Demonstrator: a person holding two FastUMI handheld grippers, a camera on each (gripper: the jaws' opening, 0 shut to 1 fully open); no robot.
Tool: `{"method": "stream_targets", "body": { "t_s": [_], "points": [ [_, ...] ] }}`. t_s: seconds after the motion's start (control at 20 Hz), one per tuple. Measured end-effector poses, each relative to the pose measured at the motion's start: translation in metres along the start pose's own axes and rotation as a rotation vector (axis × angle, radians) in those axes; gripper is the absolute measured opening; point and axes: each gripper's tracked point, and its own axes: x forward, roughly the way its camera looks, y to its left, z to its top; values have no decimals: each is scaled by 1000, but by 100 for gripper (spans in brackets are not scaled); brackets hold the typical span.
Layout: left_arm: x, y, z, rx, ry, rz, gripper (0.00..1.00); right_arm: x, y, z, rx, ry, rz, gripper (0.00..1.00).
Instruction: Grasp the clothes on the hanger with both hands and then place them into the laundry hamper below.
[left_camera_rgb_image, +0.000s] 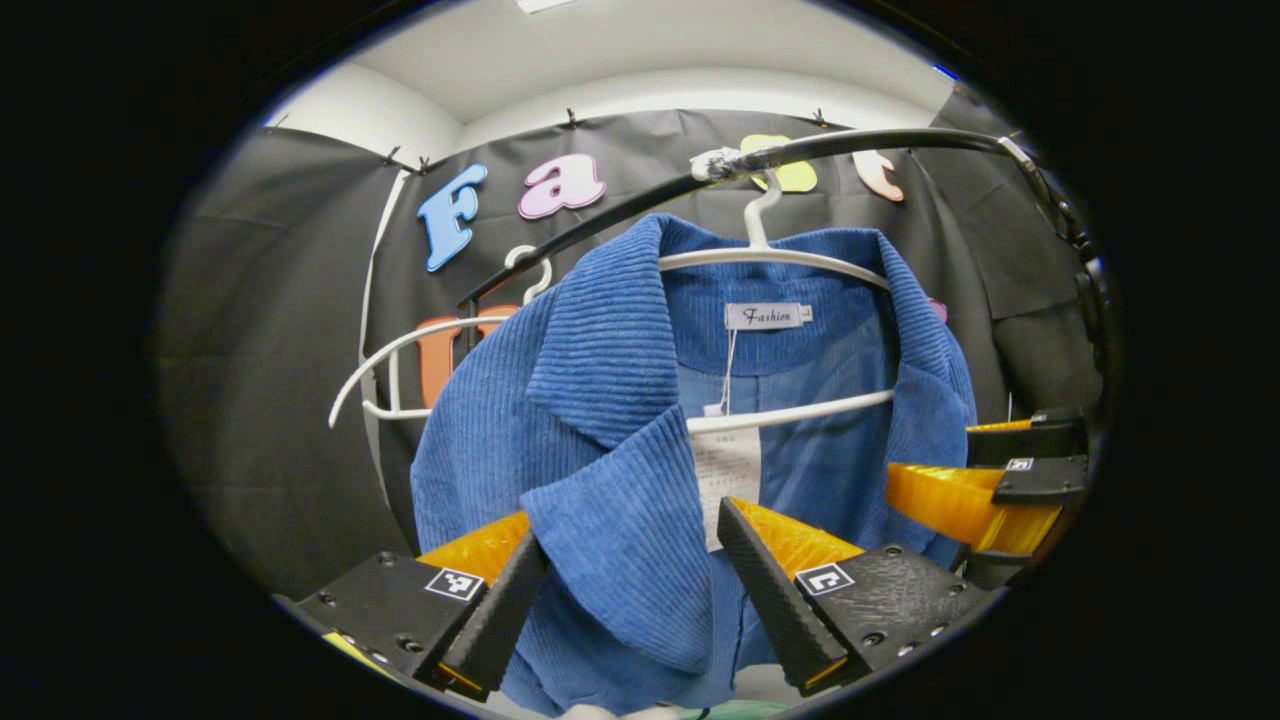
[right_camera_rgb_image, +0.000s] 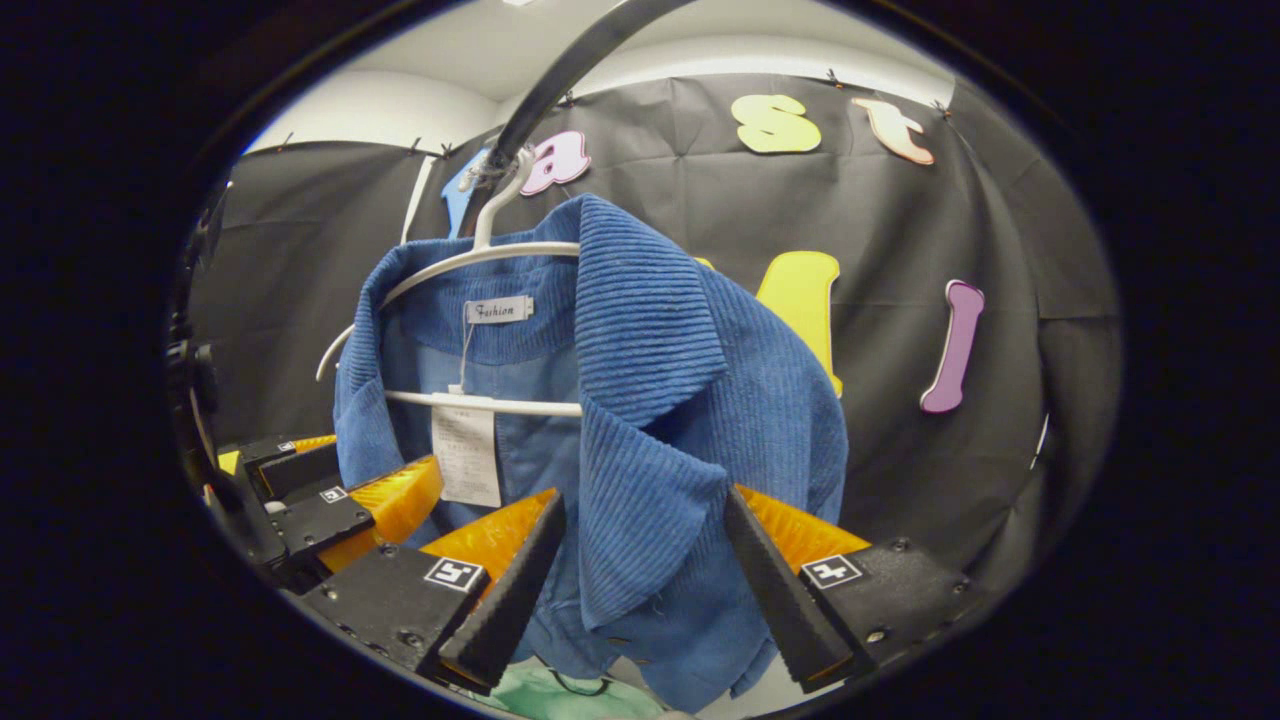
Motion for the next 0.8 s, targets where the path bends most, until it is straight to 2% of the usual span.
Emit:
{"method": "stream_targets", "body": {
  "t_s": [0.1,0.2,0.25,0.3,0.45,0.55,0.7,0.75,0.8],
  "points": [
    [4,1,3,-10,-5,4,97,6,4,-2,-4,8,3,94],
    [7,2,2,-8,3,14,98,11,6,-6,6,26,7,83],
    [10,4,1,-1,6,23,87,14,7,-8,18,36,14,74],
    [12,5,-1,1,7,24,83,14,7,-9,25,43,19,69],
    [16,4,-11,-5,42,3,70,19,8,-14,33,64,35,36],
    [16,0,-15,-28,67,-27,50,22,4,-14,45,76,33,19],
    [19,13,-20,-31,94,13,17,23,8,-19,89,106,87,9],
    [22,14,-21,-42,100,15,9,24,7,-18,92,109,98,7],
    [22,17,-21,-42,107,31,9,23,6,-18,90,112,105,7]
  ]
}}
